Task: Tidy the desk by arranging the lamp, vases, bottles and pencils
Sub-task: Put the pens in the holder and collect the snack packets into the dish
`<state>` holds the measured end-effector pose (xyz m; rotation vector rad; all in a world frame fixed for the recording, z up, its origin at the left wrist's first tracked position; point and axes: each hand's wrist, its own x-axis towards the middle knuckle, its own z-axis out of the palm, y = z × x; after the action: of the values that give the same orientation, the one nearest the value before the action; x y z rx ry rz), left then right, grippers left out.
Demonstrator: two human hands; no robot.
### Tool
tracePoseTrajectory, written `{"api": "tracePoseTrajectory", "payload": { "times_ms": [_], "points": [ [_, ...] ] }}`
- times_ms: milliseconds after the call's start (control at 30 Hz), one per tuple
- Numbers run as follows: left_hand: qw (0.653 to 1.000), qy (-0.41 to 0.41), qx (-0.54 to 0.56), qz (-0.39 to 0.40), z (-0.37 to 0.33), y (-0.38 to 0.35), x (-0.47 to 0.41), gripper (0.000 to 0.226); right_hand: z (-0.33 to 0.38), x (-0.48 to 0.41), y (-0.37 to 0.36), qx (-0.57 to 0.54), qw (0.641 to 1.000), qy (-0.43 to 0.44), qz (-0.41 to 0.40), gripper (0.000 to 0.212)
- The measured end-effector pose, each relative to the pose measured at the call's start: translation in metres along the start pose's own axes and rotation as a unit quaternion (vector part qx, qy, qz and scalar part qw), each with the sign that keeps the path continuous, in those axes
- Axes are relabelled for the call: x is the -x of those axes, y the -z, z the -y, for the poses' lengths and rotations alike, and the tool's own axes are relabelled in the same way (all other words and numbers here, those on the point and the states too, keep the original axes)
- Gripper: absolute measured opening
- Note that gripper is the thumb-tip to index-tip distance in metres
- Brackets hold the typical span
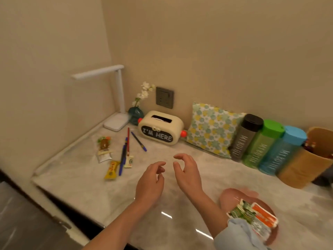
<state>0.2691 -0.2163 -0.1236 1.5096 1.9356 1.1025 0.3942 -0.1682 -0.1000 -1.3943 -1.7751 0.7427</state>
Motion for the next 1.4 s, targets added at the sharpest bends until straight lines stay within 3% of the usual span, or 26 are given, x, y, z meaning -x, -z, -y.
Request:
{"api": "tracePoseTrajectory", "payload": {
  "times_ms": [300,433,600,767,933,1167,1333,1400],
  "points": [
    [0.996,0.039,-0.019,-0.071,0.067,0.081,-0.046,0.039,0.048,-0.045,-0.092,0.039,0.996,-0.007,0.076,0.021],
    [0.993,0.053,-0.067,-0.077,0.087,0.103,-0.077,0.036,0.056,-0.07,-0.123,0.081,0.991,-0.038,0.096,0.035],
    [0.982,0.098,-0.159,-0.028,0.1,0.113,-0.116,0.038,0.052,-0.097,-0.153,0.149,0.98,-0.077,0.109,0.066],
    [0.955,0.108,-0.268,0.067,0.106,0.109,-0.145,0.043,0.044,-0.112,-0.168,0.229,0.96,-0.092,0.131,0.077],
    [0.939,0.118,-0.304,0.112,0.113,0.103,-0.168,0.039,0.046,-0.134,-0.178,0.283,0.941,-0.077,0.169,0.064],
    [0.921,0.116,-0.344,0.139,0.11,0.094,-0.188,0.038,0.049,-0.157,-0.181,0.28,0.935,-0.1,0.195,0.026],
    [0.914,0.093,-0.37,0.136,0.114,0.087,-0.191,0.039,0.052,-0.159,-0.186,0.286,0.934,-0.097,0.19,0.04],
    [0.915,0.091,-0.368,0.137,0.116,0.087,-0.191,0.038,0.054,-0.163,-0.185,0.305,0.925,-0.096,0.206,0.035]
  ]
}}
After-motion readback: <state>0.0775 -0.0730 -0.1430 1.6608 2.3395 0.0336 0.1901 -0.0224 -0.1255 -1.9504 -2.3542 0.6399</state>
